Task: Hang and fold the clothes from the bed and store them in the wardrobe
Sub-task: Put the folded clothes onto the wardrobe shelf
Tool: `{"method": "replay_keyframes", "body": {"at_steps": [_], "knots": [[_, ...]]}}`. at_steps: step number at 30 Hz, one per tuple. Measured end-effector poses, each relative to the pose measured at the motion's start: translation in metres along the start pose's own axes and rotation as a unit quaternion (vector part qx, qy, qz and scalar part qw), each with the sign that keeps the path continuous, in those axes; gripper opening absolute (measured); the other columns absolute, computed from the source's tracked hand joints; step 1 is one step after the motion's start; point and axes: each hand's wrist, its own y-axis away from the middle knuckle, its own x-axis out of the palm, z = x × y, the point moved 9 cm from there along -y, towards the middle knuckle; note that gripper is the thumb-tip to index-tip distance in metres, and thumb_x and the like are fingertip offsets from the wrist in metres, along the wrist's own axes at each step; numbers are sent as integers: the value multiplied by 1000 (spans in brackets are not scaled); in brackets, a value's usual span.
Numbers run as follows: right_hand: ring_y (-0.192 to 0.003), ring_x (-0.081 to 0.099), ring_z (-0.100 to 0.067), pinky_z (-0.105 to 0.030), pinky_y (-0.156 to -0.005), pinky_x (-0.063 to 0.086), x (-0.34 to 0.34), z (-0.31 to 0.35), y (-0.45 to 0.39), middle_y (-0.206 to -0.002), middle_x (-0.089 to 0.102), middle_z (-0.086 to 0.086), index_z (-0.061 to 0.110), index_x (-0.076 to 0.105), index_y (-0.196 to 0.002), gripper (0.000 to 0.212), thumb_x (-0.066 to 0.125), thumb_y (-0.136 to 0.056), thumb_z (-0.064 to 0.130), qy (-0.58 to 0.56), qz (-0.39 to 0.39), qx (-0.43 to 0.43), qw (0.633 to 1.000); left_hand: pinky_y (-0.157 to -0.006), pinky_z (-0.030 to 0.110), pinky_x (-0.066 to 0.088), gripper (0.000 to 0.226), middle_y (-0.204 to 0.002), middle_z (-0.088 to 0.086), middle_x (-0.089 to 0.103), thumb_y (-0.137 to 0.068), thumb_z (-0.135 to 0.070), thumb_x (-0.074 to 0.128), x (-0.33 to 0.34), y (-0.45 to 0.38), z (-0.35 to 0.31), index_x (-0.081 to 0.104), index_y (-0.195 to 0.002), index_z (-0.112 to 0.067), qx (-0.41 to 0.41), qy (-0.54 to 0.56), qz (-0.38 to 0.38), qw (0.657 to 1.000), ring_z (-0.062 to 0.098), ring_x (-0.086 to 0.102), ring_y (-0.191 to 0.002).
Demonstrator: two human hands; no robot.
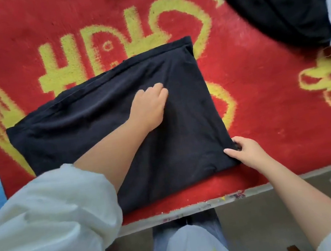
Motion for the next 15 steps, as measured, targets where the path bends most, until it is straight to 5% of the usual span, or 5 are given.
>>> {"method": "replay_keyframes", "body": {"at_steps": [6,8,11,13,15], "knots": [[-85,49,-14,-25,-62,24,1,9,0,-88,56,-3,1,62,-100,16,60,-85,7,2,26,-71,997,-52,30,31,65,-156,2,2,-89,1,43,-21,-85,-61,17,-146,-16,108,-195,101,970,27,53,-102],[-83,48,-14,-25,-62,25,-3,10,3,-84,55,-2,3,63,-95,11,60,-85,7,-13,21,-88,996,-45,29,23,59,-152,5,15,-89,1,44,-19,-94,-67,26,-142,-15,119,-268,119,949,26,57,-98],[-79,48,-15,-19,-59,31,-6,7,10,-78,55,1,10,60,-85,4,59,-85,6,-66,19,-109,992,-44,26,18,39,-117,5,52,-88,2,47,-9,-98,-60,51,-124,-10,81,-303,160,936,26,59,-94],[-74,48,-13,-12,-61,34,-11,2,15,-72,53,7,13,56,-81,10,59,-85,4,-105,10,-115,988,-45,24,19,28,-84,3,54,-86,4,48,-9,-97,-53,62,-108,-6,36,-301,188,934,24,55,-76],[-68,48,-5,-10,-62,35,-12,4,22,-72,52,14,17,55,-77,16,58,-86,4,-136,12,-122,983,-45,23,21,26,-86,7,54,-85,8,47,-12,-91,-47,64,-102,-2,16,-291,189,938,25,54,-75]]}}
